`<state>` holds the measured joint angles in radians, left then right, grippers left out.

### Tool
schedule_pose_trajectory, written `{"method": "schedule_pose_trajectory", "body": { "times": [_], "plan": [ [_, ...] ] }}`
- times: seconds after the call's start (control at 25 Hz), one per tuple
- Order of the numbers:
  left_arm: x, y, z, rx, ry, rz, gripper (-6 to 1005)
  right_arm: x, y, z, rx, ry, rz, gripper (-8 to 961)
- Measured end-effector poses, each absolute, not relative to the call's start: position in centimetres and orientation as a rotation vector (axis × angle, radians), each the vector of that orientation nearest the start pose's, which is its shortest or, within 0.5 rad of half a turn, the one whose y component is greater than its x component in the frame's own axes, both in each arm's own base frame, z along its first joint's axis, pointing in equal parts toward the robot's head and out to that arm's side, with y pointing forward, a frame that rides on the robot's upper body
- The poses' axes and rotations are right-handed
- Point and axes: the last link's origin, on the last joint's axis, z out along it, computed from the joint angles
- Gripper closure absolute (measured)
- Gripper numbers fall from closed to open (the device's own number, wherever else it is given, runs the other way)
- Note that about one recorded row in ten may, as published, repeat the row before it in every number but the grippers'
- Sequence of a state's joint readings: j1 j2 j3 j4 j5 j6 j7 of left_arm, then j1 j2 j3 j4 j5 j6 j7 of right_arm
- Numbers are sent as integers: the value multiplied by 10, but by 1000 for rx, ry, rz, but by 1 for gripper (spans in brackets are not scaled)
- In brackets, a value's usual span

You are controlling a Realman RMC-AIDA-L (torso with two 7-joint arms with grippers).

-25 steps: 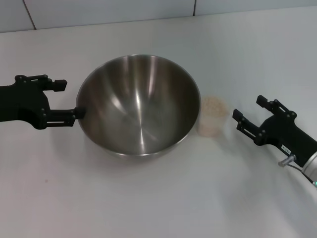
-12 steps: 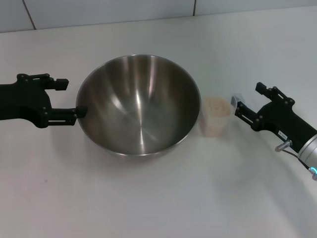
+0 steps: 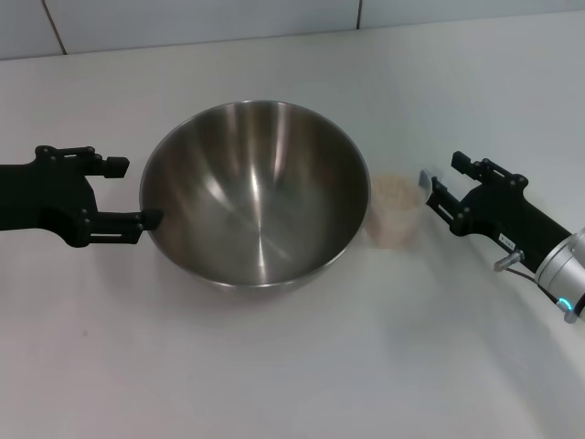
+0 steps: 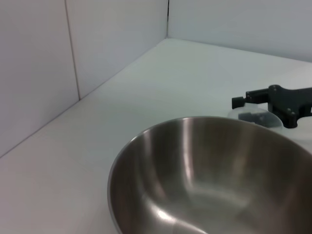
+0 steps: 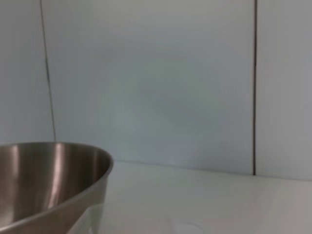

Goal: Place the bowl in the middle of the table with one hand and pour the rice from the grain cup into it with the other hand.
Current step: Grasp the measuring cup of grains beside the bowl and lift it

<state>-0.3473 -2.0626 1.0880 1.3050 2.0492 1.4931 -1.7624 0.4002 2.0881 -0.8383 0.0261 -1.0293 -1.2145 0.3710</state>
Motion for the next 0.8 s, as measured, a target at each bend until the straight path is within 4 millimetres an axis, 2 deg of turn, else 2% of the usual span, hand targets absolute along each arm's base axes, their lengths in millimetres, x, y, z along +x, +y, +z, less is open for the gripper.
{"method": "schedule_pose_trajectory", "body": {
  "times": [0.04,0.32,0.4,0.64,0.8],
  "plan": [
    [-224,329,42,-2756,-425,-219,185,346,281,-54,-1968,617,646,274],
    [-221,330,42,-2767,-414,-220,185,346,282,-52,-1955,617,650,495],
    [-220,330,42,-2769,-413,-220,185,346,282,-52,-1955,616,649,736],
    [-219,330,41,-2775,-409,-218,185,345,283,-51,-1948,607,655,845],
    [-219,329,39,-2783,-405,-215,185,343,281,-42,-1894,573,703,918]
  ]
}}
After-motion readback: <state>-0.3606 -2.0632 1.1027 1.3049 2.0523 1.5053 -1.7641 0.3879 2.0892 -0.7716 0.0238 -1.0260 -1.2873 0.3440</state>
